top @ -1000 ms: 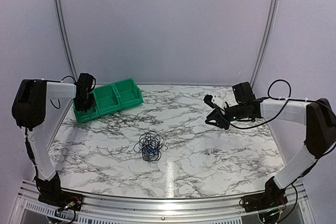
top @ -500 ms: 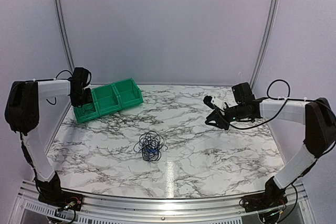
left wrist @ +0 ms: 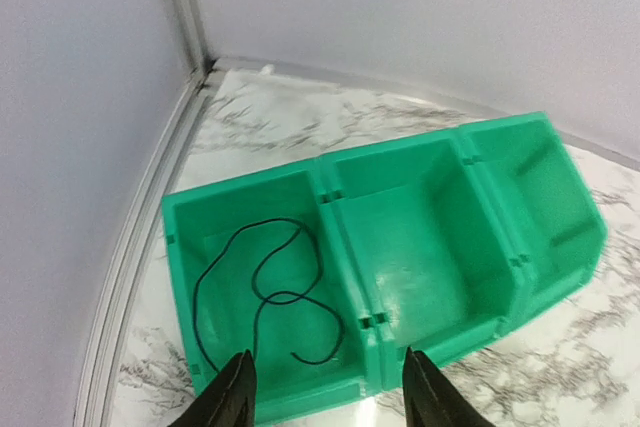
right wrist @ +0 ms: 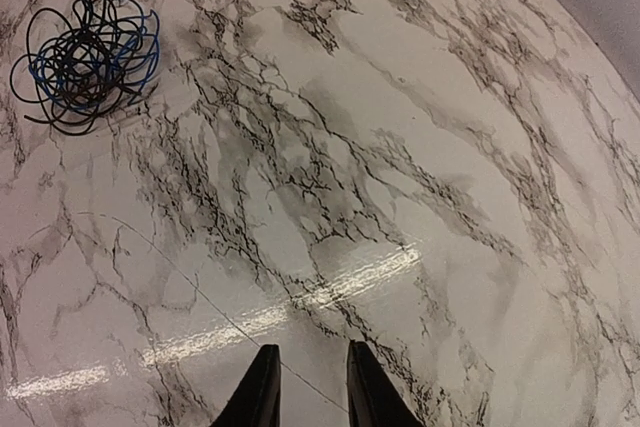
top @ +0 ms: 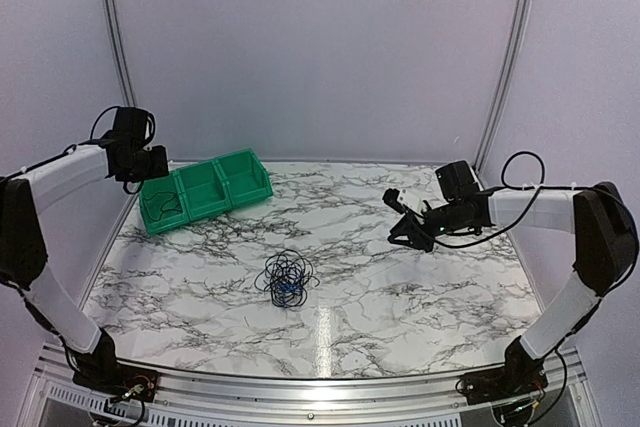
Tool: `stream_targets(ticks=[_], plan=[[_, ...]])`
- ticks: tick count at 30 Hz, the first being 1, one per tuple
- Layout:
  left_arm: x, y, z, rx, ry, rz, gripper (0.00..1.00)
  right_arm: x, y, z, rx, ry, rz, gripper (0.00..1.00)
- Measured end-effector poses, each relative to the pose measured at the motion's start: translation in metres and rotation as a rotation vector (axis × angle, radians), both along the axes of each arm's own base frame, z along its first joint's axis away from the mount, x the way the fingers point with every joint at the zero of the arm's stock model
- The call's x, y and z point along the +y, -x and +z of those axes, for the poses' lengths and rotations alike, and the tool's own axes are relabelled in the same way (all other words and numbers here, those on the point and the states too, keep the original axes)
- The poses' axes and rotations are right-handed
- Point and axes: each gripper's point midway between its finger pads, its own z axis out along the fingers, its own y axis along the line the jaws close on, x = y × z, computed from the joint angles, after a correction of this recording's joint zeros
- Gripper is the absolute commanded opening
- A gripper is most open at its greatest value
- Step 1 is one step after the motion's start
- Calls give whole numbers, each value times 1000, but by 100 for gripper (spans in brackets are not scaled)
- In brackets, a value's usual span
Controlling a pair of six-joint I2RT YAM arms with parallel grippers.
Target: Untangle the cables
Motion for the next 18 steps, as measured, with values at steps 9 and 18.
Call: stream_targets(ticks=[9, 18], plan=[[-137, 53, 57, -220, 23, -523, 99, 12, -12, 24, -9, -23, 14, 25], [-162, 80, 4, -171, 25, -630, 99, 85, -15, 78, -52, -110, 150, 25]])
